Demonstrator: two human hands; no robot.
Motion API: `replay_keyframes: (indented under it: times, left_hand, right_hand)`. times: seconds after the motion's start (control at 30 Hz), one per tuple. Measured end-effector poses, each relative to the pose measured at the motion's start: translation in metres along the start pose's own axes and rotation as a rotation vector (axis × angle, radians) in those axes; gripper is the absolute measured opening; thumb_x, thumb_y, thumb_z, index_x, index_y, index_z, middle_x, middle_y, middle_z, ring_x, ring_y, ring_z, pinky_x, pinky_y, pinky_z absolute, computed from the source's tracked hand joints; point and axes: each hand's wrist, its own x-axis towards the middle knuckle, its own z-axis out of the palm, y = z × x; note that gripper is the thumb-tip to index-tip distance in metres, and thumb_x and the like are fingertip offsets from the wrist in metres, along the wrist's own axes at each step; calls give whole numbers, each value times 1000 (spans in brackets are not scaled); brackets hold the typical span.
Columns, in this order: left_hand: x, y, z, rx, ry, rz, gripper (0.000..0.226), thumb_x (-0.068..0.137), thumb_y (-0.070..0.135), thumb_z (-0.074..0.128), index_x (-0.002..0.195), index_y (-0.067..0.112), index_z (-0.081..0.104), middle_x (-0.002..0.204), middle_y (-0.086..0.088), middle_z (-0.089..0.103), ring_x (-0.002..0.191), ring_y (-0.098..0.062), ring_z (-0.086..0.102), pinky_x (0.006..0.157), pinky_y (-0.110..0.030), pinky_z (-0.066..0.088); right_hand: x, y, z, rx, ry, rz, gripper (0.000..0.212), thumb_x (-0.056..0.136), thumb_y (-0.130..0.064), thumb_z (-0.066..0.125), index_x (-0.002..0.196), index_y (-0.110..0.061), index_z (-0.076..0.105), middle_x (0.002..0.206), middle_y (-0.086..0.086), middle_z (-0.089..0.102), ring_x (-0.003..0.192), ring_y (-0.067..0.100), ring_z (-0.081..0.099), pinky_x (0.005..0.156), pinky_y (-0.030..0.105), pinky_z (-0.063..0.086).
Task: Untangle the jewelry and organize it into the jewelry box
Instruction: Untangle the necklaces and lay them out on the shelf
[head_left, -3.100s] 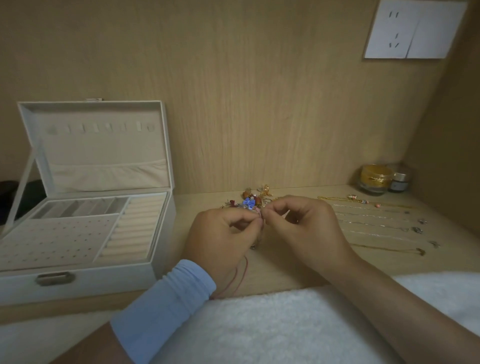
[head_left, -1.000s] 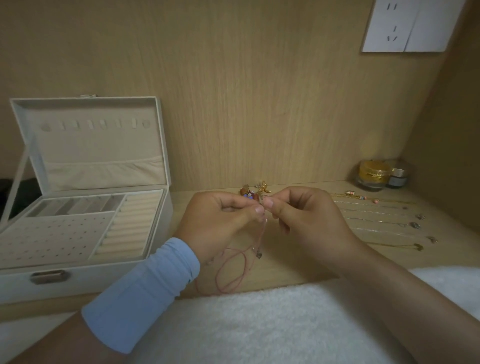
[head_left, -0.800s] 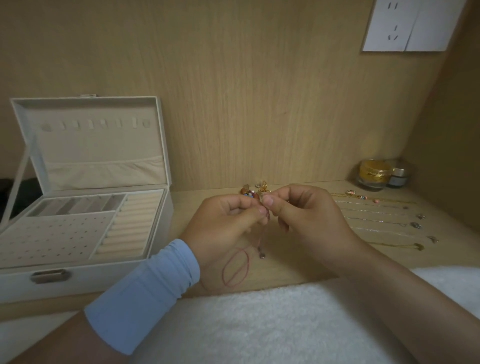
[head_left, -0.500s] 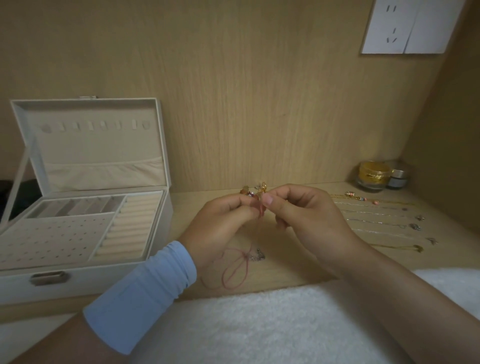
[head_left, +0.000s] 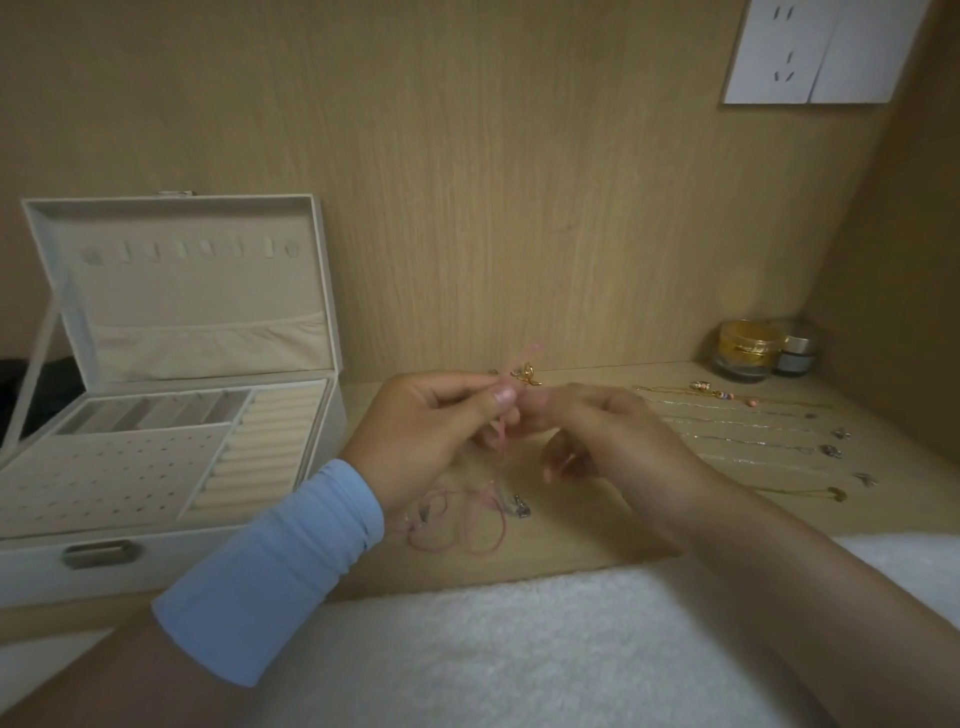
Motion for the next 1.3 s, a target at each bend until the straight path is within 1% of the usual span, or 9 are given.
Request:
replay_keyframes:
  times: [0.1, 0.27, 0.37, 0.57, 0.73, 0.83, 0.93, 1.07, 1.3]
  left_hand:
    - [-1, 6, 1, -153, 41, -30, 13, 84, 20, 67, 91, 19, 77, 83, -6, 75, 72, -20, 64, 70, -29, 60]
    - [1, 12, -2, -235, 142, -52, 12, 91, 16, 62, 95, 14, 73, 74, 0, 71, 60, -14, 64, 61, -26, 58]
    - [4, 14, -6, -304, 127, -88, 15, 95, 16, 58, 98, 11, 71, 71, 1, 63, 51, -10, 58, 54, -24, 55]
    - [7, 17, -15, -246, -43, -216, 17, 96, 20, 56, 99, 11, 70, 70, 5, 54, 42, -5, 30, 35, -14, 27]
    - [9, 21, -27, 293, -120, -80, 13, 91, 24, 66, 99, 15, 73, 60, 13, 61, 45, 1, 48, 48, -12, 37]
    - [11, 16, -33, 601, -184, 1, 9, 85, 35, 72, 90, 28, 76, 77, 12, 70, 63, 9, 57, 66, -9, 41]
    - [6, 8, -25, 532, -205, 13, 12, 79, 24, 79, 91, 24, 78, 79, 21, 70, 62, 13, 58, 63, -2, 39]
    - [6, -8, -10, 358, -195, -49, 13, 78, 14, 80, 91, 15, 78, 86, 3, 77, 85, -9, 73, 75, -17, 55]
    - [7, 4, -20, 328, -308, -147, 12, 90, 18, 67, 79, 17, 71, 67, 7, 67, 61, -3, 60, 67, -14, 45]
  right_hand:
    - [0, 9, 12, -79, -119, 5, 14, 91, -15, 69, 89, -5, 78, 84, 21, 74, 53, 12, 55, 54, 15, 43]
    - [3, 10, 13, -7, -62, -28, 10, 88, -13, 72, 85, -8, 80, 73, 7, 73, 49, 12, 52, 51, 16, 44]
    - [2, 5, 11, 42, -78, -41, 16, 90, -11, 68, 95, -1, 79, 81, 21, 74, 52, 7, 54, 51, 18, 45]
    - [-1, -3, 9, 77, -57, -46, 18, 92, -7, 63, 87, -9, 81, 85, 9, 77, 59, 11, 57, 60, 24, 47]
    - [4, -3, 2, 117, 8, 19, 24, 99, -16, 55, 82, -12, 72, 77, 10, 73, 67, 26, 59, 72, 34, 45]
    - [7, 0, -1, 144, 34, 19, 22, 98, -20, 58, 87, -13, 75, 73, 11, 70, 67, 21, 63, 76, 36, 52]
    - [7, 3, -2, 128, 12, -2, 21, 96, -19, 61, 96, -7, 78, 77, 11, 70, 71, 21, 64, 80, 36, 55]
    - [8, 4, 0, 156, 6, -13, 21, 94, -18, 62, 96, -4, 78, 76, 12, 70, 72, 23, 66, 81, 37, 57]
    - [11, 6, -4, 54, 60, -78, 17, 93, -14, 66, 94, -4, 79, 73, 19, 68, 67, 22, 63, 71, 33, 56]
